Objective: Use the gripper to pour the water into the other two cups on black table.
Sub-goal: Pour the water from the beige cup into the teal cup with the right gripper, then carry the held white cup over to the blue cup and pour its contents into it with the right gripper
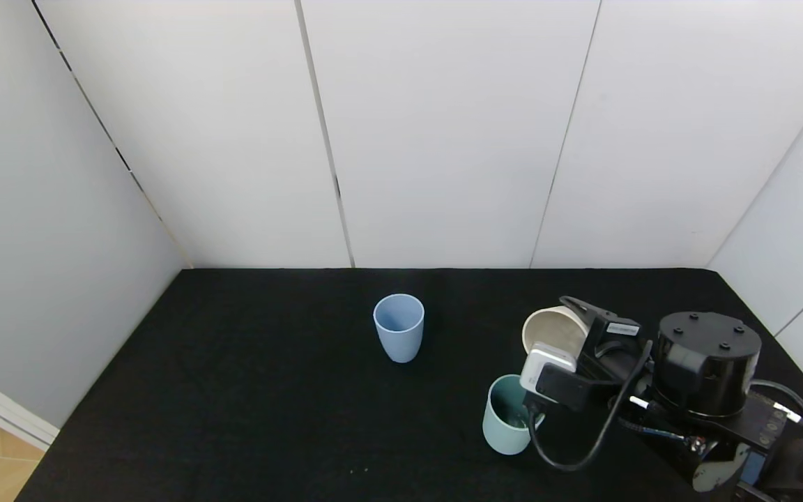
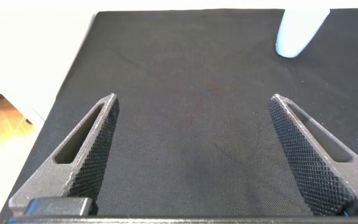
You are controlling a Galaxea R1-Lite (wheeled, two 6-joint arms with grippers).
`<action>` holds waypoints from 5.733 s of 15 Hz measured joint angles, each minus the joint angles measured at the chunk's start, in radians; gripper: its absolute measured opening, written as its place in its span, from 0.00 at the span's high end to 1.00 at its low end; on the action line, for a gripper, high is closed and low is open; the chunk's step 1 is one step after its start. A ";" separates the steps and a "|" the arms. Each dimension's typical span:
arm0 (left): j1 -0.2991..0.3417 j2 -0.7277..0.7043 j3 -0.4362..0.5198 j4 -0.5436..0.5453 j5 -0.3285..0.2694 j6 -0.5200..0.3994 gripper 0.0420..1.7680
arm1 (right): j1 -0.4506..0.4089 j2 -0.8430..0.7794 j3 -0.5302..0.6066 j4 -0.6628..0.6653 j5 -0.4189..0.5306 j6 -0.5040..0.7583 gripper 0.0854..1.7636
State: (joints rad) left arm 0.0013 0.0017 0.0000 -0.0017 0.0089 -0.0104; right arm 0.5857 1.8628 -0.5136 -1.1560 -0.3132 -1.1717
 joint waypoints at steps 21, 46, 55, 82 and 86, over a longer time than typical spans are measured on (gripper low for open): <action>0.000 0.000 0.000 0.000 0.000 0.000 0.03 | 0.018 0.014 -0.021 -0.006 -0.018 -0.287 0.27; 0.000 0.000 0.000 0.000 0.000 0.000 0.03 | 0.062 -0.003 0.004 -0.005 -0.030 -0.271 0.27; 0.000 0.000 0.000 0.000 0.000 0.000 0.03 | 0.061 -0.007 -0.015 0.001 -0.047 0.037 0.27; 0.000 0.000 0.000 0.000 0.000 0.000 0.03 | 0.141 0.401 -1.077 0.652 -0.295 0.206 0.27; 0.000 0.000 0.000 0.000 0.000 0.000 0.03 | 0.151 0.490 -1.187 0.651 -0.348 0.079 0.27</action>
State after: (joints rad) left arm 0.0013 0.0017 0.0000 -0.0017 0.0089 -0.0104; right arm 0.7364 2.3530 -1.7004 -0.5047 -0.6609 -1.0923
